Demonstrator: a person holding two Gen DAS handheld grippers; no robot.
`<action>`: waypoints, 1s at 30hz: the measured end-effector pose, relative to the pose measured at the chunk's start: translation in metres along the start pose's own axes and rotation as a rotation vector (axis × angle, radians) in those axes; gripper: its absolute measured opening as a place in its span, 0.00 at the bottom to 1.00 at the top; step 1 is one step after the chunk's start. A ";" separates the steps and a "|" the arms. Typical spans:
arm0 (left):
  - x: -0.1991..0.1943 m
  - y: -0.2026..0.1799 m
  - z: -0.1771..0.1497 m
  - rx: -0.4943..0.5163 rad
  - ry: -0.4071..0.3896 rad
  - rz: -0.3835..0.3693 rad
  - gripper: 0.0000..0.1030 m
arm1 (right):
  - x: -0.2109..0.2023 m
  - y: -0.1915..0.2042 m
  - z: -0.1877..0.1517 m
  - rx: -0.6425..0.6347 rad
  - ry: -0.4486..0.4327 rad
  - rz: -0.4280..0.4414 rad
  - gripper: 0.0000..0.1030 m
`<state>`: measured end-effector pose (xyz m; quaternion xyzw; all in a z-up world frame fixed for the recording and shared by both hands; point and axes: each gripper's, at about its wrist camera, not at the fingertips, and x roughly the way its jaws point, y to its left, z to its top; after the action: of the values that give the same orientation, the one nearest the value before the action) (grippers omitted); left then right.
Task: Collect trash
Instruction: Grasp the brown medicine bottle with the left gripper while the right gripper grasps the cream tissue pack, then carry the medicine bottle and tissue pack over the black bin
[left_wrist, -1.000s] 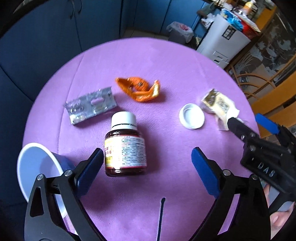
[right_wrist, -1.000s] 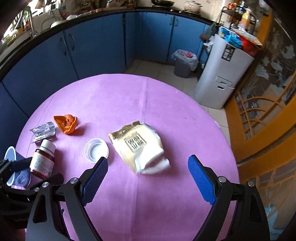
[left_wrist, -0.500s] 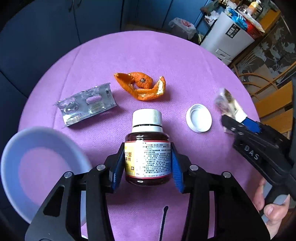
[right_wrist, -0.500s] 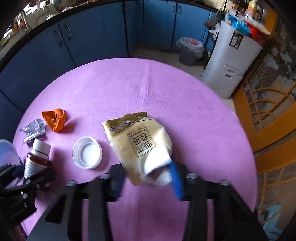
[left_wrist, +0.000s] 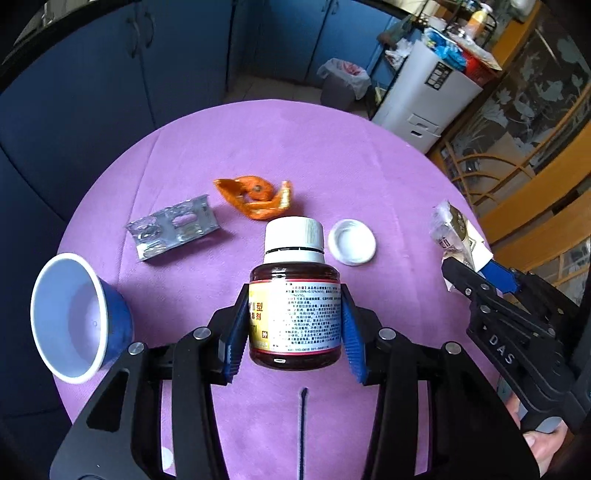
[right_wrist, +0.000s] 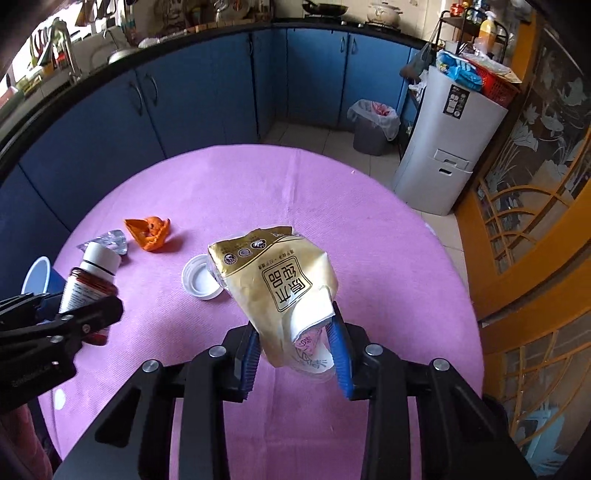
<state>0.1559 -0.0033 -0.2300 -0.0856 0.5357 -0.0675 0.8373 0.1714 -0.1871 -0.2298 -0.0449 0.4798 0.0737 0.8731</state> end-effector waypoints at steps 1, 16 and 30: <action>-0.002 -0.003 -0.002 0.005 -0.001 -0.001 0.45 | -0.006 -0.002 -0.002 0.001 -0.009 -0.009 0.32; -0.003 -0.084 -0.019 0.155 0.002 -0.027 0.45 | -0.052 -0.066 -0.054 0.112 -0.043 -0.081 0.32; 0.006 -0.202 -0.039 0.381 0.005 -0.051 0.45 | -0.091 -0.153 -0.110 0.289 -0.079 -0.160 0.32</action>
<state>0.1187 -0.2044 -0.2073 0.0611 0.5129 -0.1892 0.8351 0.0577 -0.3625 -0.2104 0.0459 0.4458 -0.0638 0.8917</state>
